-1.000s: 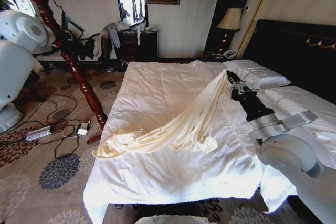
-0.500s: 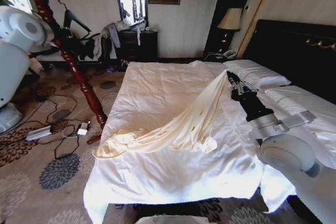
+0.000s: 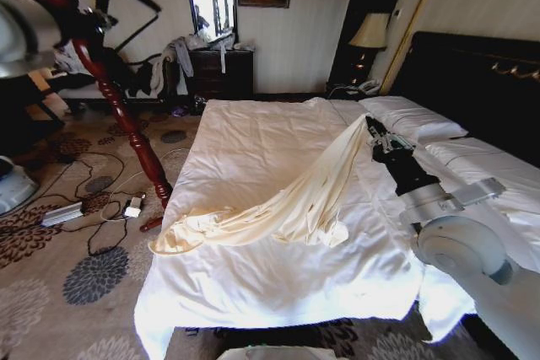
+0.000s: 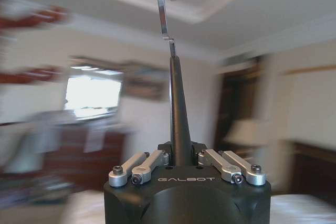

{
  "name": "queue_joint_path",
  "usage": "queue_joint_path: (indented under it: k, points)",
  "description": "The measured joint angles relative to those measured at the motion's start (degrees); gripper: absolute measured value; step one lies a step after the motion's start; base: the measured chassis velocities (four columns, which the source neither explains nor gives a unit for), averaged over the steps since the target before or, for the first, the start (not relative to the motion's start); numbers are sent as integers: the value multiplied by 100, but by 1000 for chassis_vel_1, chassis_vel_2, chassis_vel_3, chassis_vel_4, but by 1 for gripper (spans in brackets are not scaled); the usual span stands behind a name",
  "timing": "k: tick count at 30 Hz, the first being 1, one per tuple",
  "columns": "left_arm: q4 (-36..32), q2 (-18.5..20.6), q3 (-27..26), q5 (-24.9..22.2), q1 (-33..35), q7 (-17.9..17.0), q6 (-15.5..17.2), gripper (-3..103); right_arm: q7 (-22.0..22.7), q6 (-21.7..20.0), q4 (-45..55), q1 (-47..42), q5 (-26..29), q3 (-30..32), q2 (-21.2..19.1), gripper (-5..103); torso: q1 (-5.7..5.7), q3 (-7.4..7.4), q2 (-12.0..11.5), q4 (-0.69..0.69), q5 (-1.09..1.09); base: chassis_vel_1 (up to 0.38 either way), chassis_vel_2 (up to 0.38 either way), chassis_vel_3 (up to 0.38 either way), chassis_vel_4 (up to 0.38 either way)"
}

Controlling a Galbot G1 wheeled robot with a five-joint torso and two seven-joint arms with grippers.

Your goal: Pick up the clothes from the bed and hang them on the clothes hanger.

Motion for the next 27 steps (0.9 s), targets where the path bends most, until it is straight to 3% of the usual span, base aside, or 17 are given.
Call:
queue_joint_path:
  k: [1, 3, 4, 7, 9, 12, 14, 17, 22, 27]
  points:
    - [-330, 102, -211, -197, 577, 441, -295, 18, 76, -50, -45, 62, 152, 10, 12, 0, 0, 0, 0, 2, 0, 0, 0, 0, 0]
    - [-687, 202, -363, -278, 1263, 866, -504, 18, 98, -67, -96, 85, 209, 19, 67, 0, 0, 0, 0, 2, -3, 0, 0, 0, 0]
    - [-687, 202, -363, -278, 1263, 866, -504, 18, 98, -67, -96, 85, 209, 19, 67, 0, 0, 0, 0, 2, -3, 0, 0, 0, 0]
    - [-1267, 260, -554, -57, 2340, 1387, -773, 18, 91, -69, -147, 25, 131, -9, 222, 0, 0, 1, 0, 2, -1, 0, 0, 0, 0]
    - [-1418, 255, -591, 11, 2561, 1456, -808, 18, 84, -69, -159, 10, 86, -28, 273, 0, 0, 1, -1, 2, 0, 0, 0, 0, 0]
    - [-2131, 162, -787, 314, 3571, 1576, -896, 18, 72, -110, -221, 0, -84, -92, 474, 0, 0, 0, 0, 0, -1, 0, 0, 0, 0]
    - [-2224, 159, -819, 345, 3709, 1580, -897, 18, 88, -136, -234, -1, -114, -94, 493, 0, 0, 1, 0, 0, -1, 0, 0, 0, 0]
    - [-2801, 224, -1058, 626, 4535, 1715, -896, 18, 540, -484, -329, -6, -264, -92, 519, 0, 0, 0, 0, 3, -1, 0, 0, 0, 0]
    - [-3246, 334, -1433, 692, 5131, 1808, -885, 18, 1032, -841, -456, 5, -282, -75, 477, 0, 0, 0, 0, 2, 0, 0, 0, 0, 0]
    - [-3552, 392, -1434, 732, 5347, 1747, -819, 18, 1185, -921, -500, -5, -325, -7, 431, 0, 0, 0, 0, 2, -2, 0, 0, 0, 0]
